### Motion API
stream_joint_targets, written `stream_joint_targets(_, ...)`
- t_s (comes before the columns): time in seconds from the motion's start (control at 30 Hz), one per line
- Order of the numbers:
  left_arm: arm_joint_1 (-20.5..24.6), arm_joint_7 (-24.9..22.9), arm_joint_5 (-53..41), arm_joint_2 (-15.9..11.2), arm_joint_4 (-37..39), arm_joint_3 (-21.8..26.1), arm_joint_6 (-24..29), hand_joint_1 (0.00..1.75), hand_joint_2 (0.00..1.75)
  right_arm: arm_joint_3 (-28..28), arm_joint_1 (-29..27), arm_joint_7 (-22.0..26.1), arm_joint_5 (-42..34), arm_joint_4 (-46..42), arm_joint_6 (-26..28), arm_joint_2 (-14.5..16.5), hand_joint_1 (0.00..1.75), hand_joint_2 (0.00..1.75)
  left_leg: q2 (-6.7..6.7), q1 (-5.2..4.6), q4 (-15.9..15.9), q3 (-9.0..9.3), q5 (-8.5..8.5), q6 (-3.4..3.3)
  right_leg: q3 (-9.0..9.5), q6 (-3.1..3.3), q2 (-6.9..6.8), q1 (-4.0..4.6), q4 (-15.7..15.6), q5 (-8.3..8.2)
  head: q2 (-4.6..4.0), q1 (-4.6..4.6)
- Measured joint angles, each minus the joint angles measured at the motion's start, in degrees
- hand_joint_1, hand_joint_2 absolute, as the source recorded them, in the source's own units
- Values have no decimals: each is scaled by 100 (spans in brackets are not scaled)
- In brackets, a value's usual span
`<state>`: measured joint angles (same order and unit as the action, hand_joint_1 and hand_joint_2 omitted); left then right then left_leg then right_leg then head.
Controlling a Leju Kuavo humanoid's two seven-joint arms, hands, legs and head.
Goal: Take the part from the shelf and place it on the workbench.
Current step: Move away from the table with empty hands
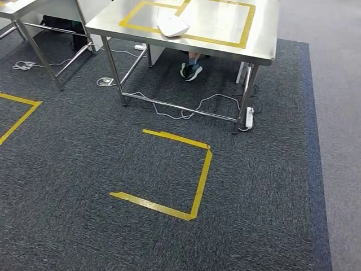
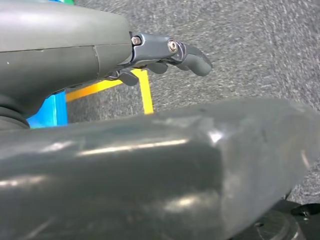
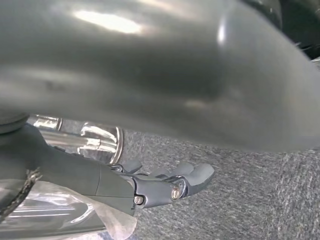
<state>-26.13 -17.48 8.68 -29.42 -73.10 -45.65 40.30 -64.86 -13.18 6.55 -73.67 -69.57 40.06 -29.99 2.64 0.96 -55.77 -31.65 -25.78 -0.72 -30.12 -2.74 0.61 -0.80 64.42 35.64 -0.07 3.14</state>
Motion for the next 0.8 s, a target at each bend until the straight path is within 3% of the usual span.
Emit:
stream_joint_targets(0.07, -50, -77, -58, -20, -89, 78, -1, 0, 0, -13, 9, 56, -14, 17, 0, -1, 0, 0, 103, -10, -6, -8, 34, 58, 430, 68, 192, 16, -804, -282, 0, -3)
stream_joint_targets(0.1, -62, -102, -48, -50, -136, 99, -1, 0, 0, -15, 15, 94, -23, 25, 0, -1, 0, 0, 151, -13, -8, -19, 55, 92, 526, 111, 247, 32, -996, -332, 0, -8)
stream_joint_targets(0.13, -69, -96, -6, -92, -174, 107, -1, 0, 0, -16, 26, 133, -40, 35, 0, -1, 0, 0, 198, -11, -7, -35, 79, 130, 544, 154, 246, 53, -1051, -340, 0, -9)
stream_joint_targets(0.2, -76, -33, 69, -156, -213, 115, -1, 0, 0, -17, 50, 206, -77, 62, -1, 1, 0, 0, 276, 9, -19, -75, 112, 196, 524, 237, 112, 61, -1056, -397, 0, -11)
stream_joint_targets(0.23, -73, -6, 64, -159, -215, 124, 0, 0, 0, -16, 63, 234, -104, 75, -1, 3, 0, 0, 233, 12, -89, -117, 56, 214, 512, 279, 43, 54, -1067, -427, 0, -16)
stream_joint_targets(0.3, -30, -12, -5, -120, -215, 132, -2, 0, 0, -13, 72, 269, -164, 90, -3, 8, 0, 0, 21, 10, -559, -312, -291, 234, 480, 353, -111, 33, -1087, -474, 0, -63)
stream_joint_targets(0.37, 54, -2, 72, -111, -214, 90, -4, 0, 0, -11, 56, 289, -236, 96, -4, 12, 0, 0, -152, 15, -1367, -609, -760, 271, 452, 376, -272, 41, -1085, -481, 0, -104)
stream_joint_targets(0.4, 101, 43, 196, -130, -208, 45, -4, 0, 0, -7, 46, 301, -267, 99, -5, 14, 0, 0, -185, 20, -1667, -690, -888, 290, 443, 375, -359, 44, -1083, -481, 0, -107)
stream_joint_targets(0.43, 144, 111, 347, -159, -196, -11, -4, 0, 0, 0, 35, 314, -291, 102, -5, 17, 0, 0, -206, 28, -1764, -676, -902, 305, 439, 371, -442, 45, -1080, -481, 0, -108)
stream_joint_targets(0.47, 184, 192, 493, -192, -179, -70, -4, 0, 0, 10, 28, 326, -304, 105, -6, 23, 0, 0, -233, 37, -1610, -546, -802, 316, 439, 361, -519, 41, -1072, -476, 0, -108)
stream_joint_targets(0.5, 222, 271, 618, -220, -156, -129, -4, 0, 0, 23, 23, 335, -308, 108, -7, 30, 0, 0, -293, 48, -1249, -318, -627, 326, 441, 342, -591, 33, -1056, -464, 0, -108)
stream_joint_targets(0.57, 309, 386, 766, -261, -116, -236, -4, 0, 0, 51, 12, 343, -300, 116, -6, 40, 0, 0, -529, 49, -463, 120, -377, 324, 438, 256, -715, 41, -984, -405, 0, -116)
stream_joint_targets(0.63, 389, 449, 830, -274, -79, -331, -3, 0, 0, 79, 7, 344, -275, 128, -5, 42, 0, 0, -625, 23, -163, 246, -343, 253, 441, 173, -817, 68, -921, -352, 0, -121)
stream_joint_targets(0.7, 425, 477, 857, -277, -35, -415, -2, 0, 0, 122, 8, 343, -254, 139, -4, 42, 0, 0, -503, 8, -173, 197, -332, 154, 478, 126, -883, 64, -908, -337, 0, -119)
stream_joint_targets(0.73, 432, 482, 866, -278, -15, -456, -2, 0, 0, 148, 7, 342, -249, 143, -4, 43, 0, 0, -455, 10, -174, 183, -319, 116, 471, 97, -796, 49, -869, -290, 0, -114)
stream_joint_targets(0.8, 476, 484, 882, -280, 17, -518, -2, 0, 0, 181, -9, 339, -233, 148, -4, 44, 0, 0, -346, 17, -166, 151, -287, 46, 284, 49, -440, 21, -486, -23, 0, -101)
